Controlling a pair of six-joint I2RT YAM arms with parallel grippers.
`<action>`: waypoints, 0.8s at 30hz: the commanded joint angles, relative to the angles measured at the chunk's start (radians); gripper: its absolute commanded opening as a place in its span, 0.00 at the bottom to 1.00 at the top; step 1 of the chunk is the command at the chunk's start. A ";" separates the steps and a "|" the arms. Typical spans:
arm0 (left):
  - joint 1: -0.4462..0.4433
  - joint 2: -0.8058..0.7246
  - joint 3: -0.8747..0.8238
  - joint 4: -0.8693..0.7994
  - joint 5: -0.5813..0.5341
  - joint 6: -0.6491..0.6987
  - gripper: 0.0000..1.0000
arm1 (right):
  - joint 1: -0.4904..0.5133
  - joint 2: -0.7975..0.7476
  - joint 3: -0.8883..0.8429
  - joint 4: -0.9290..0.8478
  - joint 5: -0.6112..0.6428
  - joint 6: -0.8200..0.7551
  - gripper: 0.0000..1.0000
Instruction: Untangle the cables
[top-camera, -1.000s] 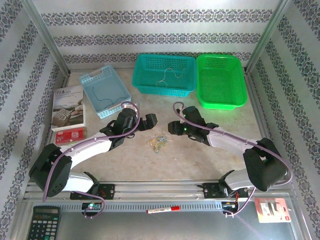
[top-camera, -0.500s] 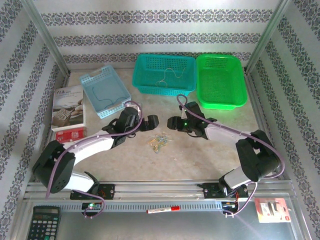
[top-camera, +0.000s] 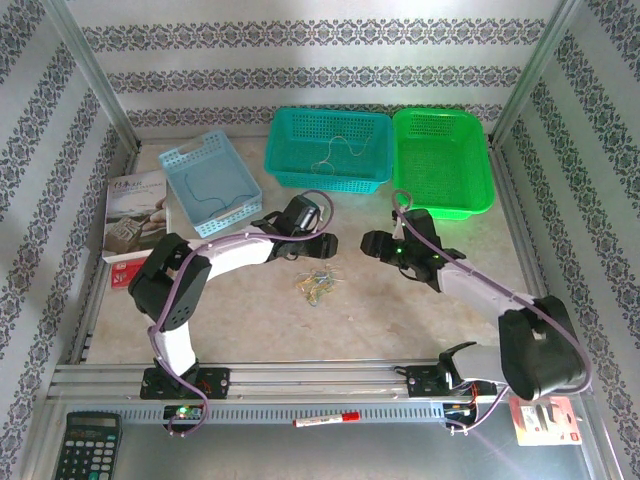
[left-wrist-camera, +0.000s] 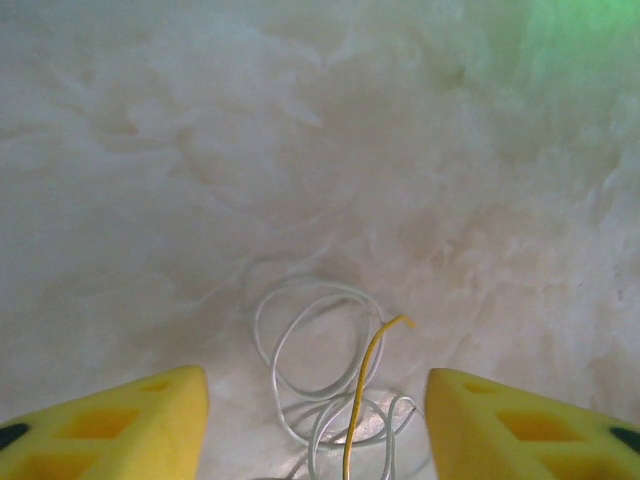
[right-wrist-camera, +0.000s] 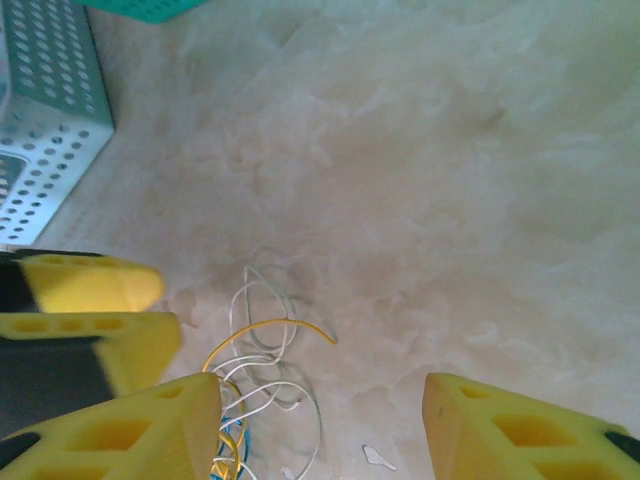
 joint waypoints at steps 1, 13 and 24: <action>-0.021 0.029 0.045 -0.088 -0.013 0.069 0.53 | -0.024 -0.051 -0.036 -0.010 -0.009 0.014 0.56; -0.039 0.102 0.067 -0.083 -0.004 0.071 0.41 | -0.052 -0.105 -0.066 -0.009 -0.032 0.027 0.57; -0.039 0.121 0.064 -0.046 0.013 0.058 0.15 | -0.053 -0.113 -0.074 -0.007 -0.040 0.029 0.57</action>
